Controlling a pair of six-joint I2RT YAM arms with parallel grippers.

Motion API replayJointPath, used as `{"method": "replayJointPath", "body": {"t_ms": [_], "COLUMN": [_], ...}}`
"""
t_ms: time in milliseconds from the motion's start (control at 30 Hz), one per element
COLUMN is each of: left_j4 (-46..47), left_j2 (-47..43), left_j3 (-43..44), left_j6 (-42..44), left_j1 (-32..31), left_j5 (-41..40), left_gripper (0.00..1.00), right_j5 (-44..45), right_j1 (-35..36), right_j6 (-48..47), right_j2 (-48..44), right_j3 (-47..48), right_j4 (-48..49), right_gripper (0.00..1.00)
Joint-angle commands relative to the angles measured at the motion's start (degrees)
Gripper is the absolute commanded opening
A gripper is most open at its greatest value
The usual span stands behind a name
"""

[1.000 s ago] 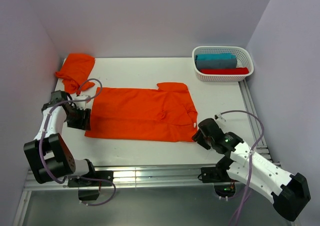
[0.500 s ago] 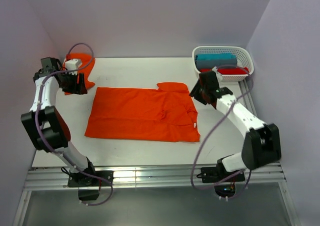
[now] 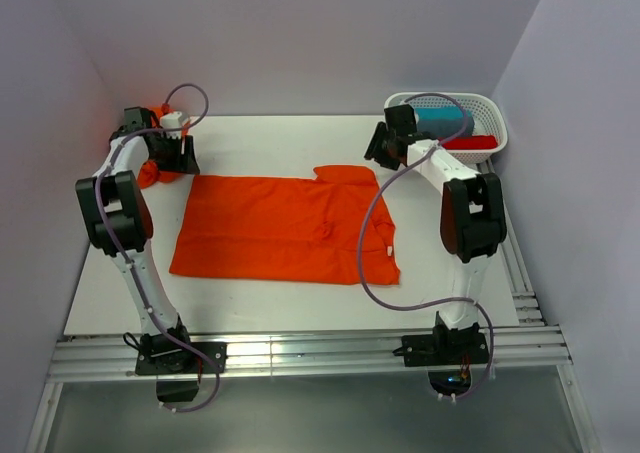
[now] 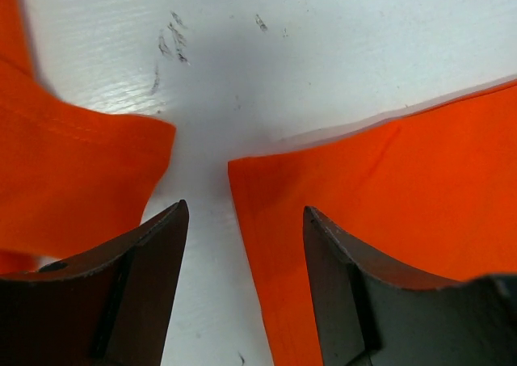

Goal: Roll the t-shirts
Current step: Fold the tshirt

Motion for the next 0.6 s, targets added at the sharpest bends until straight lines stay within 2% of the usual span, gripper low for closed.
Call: {"method": "replayJointPath", "body": {"t_ms": [0,567], "left_j4": [1.1,0.6], "left_j2": [2.3,5.6], "left_j3": [3.5,2.8], "left_j6": [-1.9,-2.9], "left_j1": [-0.2,-1.7], "left_j5": [0.8,1.5], "left_gripper": [0.64,0.59], "right_j5": [-1.7,-1.9], "right_j1": [-0.5,0.0], "right_j6": [-2.0,-2.6], "right_j2": [1.1,6.7], "right_j3": [4.2,7.1], "right_j4": [-0.2,-2.5], "right_gripper": [0.57,0.57]}}
